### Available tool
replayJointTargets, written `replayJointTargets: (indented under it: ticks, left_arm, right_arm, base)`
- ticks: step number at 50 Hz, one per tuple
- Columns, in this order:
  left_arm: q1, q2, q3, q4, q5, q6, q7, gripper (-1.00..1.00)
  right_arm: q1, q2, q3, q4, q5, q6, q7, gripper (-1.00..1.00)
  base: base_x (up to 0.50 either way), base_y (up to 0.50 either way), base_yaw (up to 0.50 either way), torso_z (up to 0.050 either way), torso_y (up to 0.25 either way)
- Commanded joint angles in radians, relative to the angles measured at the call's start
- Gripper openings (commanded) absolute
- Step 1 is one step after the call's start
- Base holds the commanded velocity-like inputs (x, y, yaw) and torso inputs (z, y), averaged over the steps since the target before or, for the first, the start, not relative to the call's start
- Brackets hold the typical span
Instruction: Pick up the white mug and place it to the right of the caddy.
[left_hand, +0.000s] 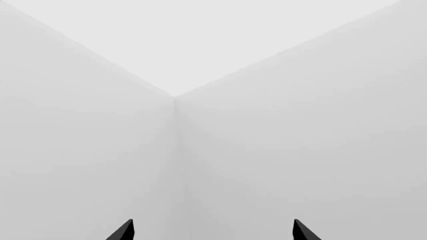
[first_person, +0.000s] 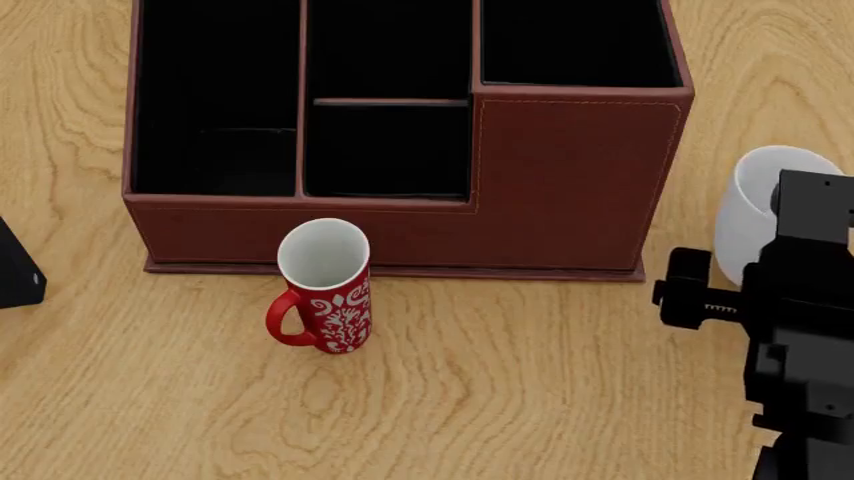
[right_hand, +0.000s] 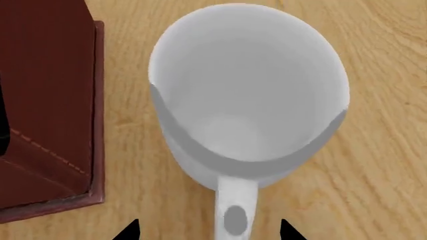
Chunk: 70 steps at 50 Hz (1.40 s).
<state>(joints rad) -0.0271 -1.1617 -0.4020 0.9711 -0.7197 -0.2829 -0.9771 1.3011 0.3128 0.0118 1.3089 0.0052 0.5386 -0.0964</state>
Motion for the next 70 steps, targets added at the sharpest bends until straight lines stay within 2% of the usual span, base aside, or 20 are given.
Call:
replayJointTargets:
  ticks: [1,11,14,20,34,43,49,62,70]
  left_arm:
    - [0.02,0.011,-0.025,0.008,0.001,0.0,0.006,1.0]
    - [0.05,0.023,-0.067,0.022,-0.004,-0.005,0.012,1.0]
    - [0.06,0.028,-0.081,0.026,-0.004,-0.007,0.016,1.0]
    - [0.055,0.031,-0.064,0.022,0.006,0.005,0.014,1.0]
    - [0.063,0.033,-0.073,0.026,0.004,0.008,0.012,1.0]
    - [0.047,0.017,-0.066,0.029,-0.007,0.008,0.002,1.0]
    - [0.027,0.009,-0.036,0.024,-0.006,0.018,-0.008,1.0]
    - [-0.014,-0.012,0.025,0.012,-0.006,0.034,-0.022,1.0]
    - [-0.03,-0.021,0.048,0.007,-0.006,0.037,-0.029,1.0]
  right_arm:
    - [0.006,0.008,0.008,-0.001,0.001,-0.019,-0.012,1.0]
    - [-0.005,0.022,0.003,-0.023,-0.001,-0.019,-0.034,1.0]
    - [-0.126,0.029,0.026,-0.316,0.019,0.153,-0.033,1.0]
    - [-0.274,0.037,0.055,-0.665,0.042,0.355,-0.03,1.0]
    - [-0.46,0.059,0.129,-1.067,0.076,0.577,-0.016,1.0]
    - [-0.512,0.063,0.181,-1.303,0.101,0.69,-0.014,1.0]
    - [-0.6,0.093,0.31,-1.525,0.142,0.773,-0.044,1.0]
    - [-0.639,0.106,0.379,-1.684,0.172,0.816,-0.067,1.0]
    - [-0.628,0.066,0.429,-1.79,0.2,0.826,-0.071,1.0]
  base:
    - [0.0,0.0,0.0,0.0,0.0]
    - [0.0,0.0,0.0,0.0,0.0]
    - [0.0,0.0,0.0,0.0,0.0]
    - [0.0,0.0,0.0,0.0,0.0]
    - [0.0,0.0,0.0,0.0,0.0]
    - [0.0,0.0,0.0,0.0,0.0]
    - [0.0,0.0,0.0,0.0,0.0]
    - [0.0,0.0,0.0,0.0,0.0]
    - [0.0,0.0,0.0,0.0,-0.001]
